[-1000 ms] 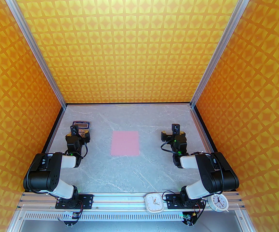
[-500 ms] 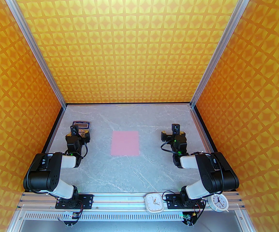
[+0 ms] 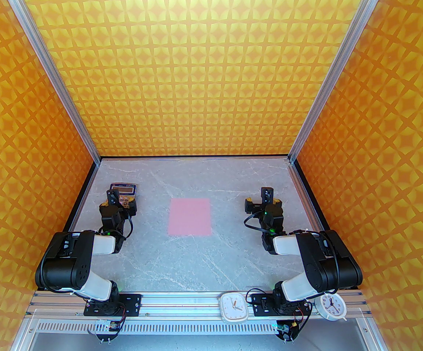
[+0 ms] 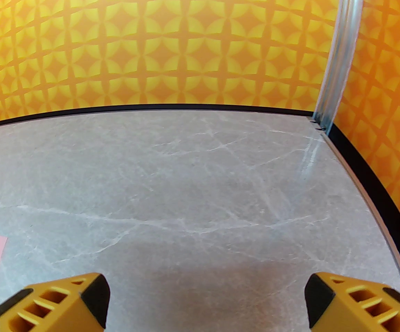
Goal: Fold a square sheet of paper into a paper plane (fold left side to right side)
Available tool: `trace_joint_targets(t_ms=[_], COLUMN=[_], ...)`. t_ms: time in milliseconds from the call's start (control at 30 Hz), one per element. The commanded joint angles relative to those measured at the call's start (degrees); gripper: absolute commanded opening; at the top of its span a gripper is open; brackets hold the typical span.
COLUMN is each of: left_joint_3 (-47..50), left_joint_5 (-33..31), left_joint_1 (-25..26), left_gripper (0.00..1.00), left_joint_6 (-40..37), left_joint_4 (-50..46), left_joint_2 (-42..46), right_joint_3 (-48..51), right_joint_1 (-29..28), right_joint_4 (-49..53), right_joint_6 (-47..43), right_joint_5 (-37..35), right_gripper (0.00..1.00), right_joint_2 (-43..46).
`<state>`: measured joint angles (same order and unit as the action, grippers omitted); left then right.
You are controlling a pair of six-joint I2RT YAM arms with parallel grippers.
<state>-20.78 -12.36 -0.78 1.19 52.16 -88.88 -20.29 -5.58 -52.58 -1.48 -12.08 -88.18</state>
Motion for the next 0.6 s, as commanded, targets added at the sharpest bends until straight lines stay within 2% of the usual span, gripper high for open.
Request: trace_joint_targets(t_ms=[0, 133, 167, 233, 333, 433, 500, 567], left_joint_3=[0.12, -0.41, -1.43, -4.74, -13.01, -25.74, -34.74, -40.84], left_joint_5=[1.02, 0.73, 0.02, -1.86, -4.09, -3.93, -3.04, -0.97], left_joint_1=[-0.32, -0.28, -0.28, -0.32, -1.25, -3.3, -3.96, -3.88], left_gripper=[0.99, 0.99, 0.99, 0.99, 0.99, 0.99, 0.99, 0.99], left_joint_6=[-0.73, -1.07, -0.7, 0.59, 7.7, 17.63, 21.87, 23.24], left_joint_4=[0.94, -2.43, -6.71, -17.2, -34.96, -57.82, -72.61, -81.0], left_joint_2=[0.82, 4.14, 6.71, 12.54, 19.04, 20.1, 17.93, 16.09], right_joint_3=[0.03, -0.02, -0.31, -1.7, -5.02, -7.88, -11.33, -15.29], right_joint_1=[0.14, 0.16, 0.14, 0.15, 0.14, 0.21, 0.22, 0.23], right_joint_4=[-1.75, 1.22, 2.14, 7.98, 18.79, 29.91, 38.1, 45.11], right_joint_6=[1.2, 2.04, 1.67, 2.22, 5.77, 19.74, 20.04, 21.75], right_joint_5=[-2.13, -4.12, -4.23, -6.21, -11.6, -19.66, -15.03, -10.45], right_gripper=[0.99, 0.99, 0.99, 0.99, 0.99, 0.99, 0.99, 0.99], right_joint_2=[0.16, 3.25, 4.3, 7.88, 15.04, 21.1, 24.22, 25.19])
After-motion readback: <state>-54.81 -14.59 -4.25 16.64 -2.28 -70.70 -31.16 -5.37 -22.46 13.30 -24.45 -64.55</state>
